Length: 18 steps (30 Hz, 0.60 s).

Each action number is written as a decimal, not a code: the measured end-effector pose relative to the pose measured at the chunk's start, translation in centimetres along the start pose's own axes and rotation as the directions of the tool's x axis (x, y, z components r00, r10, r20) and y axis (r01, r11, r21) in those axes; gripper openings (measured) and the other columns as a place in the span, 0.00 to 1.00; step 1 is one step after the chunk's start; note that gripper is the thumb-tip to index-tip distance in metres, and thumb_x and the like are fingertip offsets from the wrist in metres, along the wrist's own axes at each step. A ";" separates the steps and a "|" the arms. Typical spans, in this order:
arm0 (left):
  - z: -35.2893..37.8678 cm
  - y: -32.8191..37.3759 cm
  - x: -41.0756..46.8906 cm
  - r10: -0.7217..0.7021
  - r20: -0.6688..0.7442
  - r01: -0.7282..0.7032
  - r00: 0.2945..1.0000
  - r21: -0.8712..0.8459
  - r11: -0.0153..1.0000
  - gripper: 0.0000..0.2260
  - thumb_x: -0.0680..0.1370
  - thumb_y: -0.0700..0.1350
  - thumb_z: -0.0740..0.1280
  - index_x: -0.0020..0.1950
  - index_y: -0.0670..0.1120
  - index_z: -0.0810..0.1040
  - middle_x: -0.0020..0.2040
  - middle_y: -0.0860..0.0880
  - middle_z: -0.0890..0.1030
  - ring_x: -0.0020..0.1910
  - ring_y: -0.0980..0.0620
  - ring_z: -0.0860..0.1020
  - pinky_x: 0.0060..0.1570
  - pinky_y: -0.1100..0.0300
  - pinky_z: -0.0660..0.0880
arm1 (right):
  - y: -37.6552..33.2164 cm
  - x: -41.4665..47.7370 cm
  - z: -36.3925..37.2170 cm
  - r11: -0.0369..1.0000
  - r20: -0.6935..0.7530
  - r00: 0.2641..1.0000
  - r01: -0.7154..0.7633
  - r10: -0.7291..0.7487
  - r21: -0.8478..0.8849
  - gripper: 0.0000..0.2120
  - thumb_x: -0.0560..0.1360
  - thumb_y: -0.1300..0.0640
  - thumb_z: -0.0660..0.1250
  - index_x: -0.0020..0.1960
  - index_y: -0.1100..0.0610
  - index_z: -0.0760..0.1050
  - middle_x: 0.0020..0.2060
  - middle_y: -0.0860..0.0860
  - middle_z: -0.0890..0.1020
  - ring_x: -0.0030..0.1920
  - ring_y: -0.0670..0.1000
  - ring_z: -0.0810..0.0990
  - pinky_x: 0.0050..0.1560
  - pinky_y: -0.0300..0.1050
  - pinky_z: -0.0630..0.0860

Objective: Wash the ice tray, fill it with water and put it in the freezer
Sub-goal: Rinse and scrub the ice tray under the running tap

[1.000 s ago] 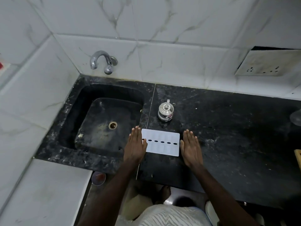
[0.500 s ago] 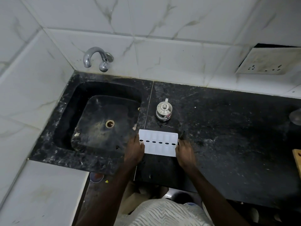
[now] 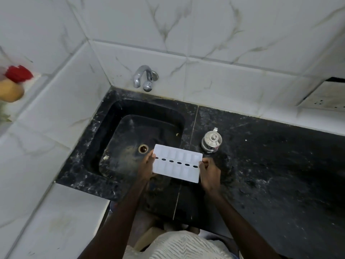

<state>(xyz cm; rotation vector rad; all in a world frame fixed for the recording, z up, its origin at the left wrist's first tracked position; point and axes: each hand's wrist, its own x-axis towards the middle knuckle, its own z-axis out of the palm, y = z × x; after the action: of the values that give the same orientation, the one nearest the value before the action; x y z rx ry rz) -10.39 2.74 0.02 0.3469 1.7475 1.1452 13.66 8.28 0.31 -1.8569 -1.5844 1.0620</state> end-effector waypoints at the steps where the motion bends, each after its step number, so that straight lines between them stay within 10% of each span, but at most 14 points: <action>1: -1.1 0.7 0.4 0.001 0.013 -0.001 1.000 -0.055 0.998 0.14 0.86 0.47 0.62 0.72 0.50 0.75 0.61 0.46 0.82 0.54 0.47 0.82 0.47 0.51 0.82 | -1.7 0.2 0.9 1.000 0.017 1.000 -0.009 0.008 0.017 0.04 0.81 0.52 0.66 0.51 0.52 0.78 0.43 0.50 0.84 0.46 0.54 0.83 0.51 0.53 0.78; 10: -9.1 7.1 5.3 -0.014 -0.100 -0.025 0.995 -0.376 0.926 0.14 0.86 0.44 0.62 0.71 0.47 0.76 0.60 0.45 0.83 0.50 0.50 0.83 0.36 0.54 0.83 | -17.2 8.6 7.5 0.983 0.056 0.981 0.183 -0.184 0.030 0.12 0.83 0.50 0.62 0.46 0.55 0.80 0.42 0.50 0.84 0.45 0.50 0.82 0.45 0.45 0.70; 18: -11.5 9.2 9.1 -0.048 -0.045 0.030 0.998 -0.346 0.938 0.12 0.86 0.43 0.62 0.67 0.46 0.80 0.57 0.44 0.84 0.45 0.47 0.85 0.29 0.55 0.81 | -30.4 19.1 15.4 0.925 0.371 0.928 -0.163 0.027 0.342 0.09 0.81 0.51 0.66 0.48 0.55 0.79 0.49 0.54 0.82 0.48 0.52 0.81 0.55 0.49 0.82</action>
<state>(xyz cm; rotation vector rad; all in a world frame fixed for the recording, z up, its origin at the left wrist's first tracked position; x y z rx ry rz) -26.78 7.38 3.25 0.0682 1.5517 1.4139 -16.32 31.42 9.88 -1.5577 -1.3614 1.6974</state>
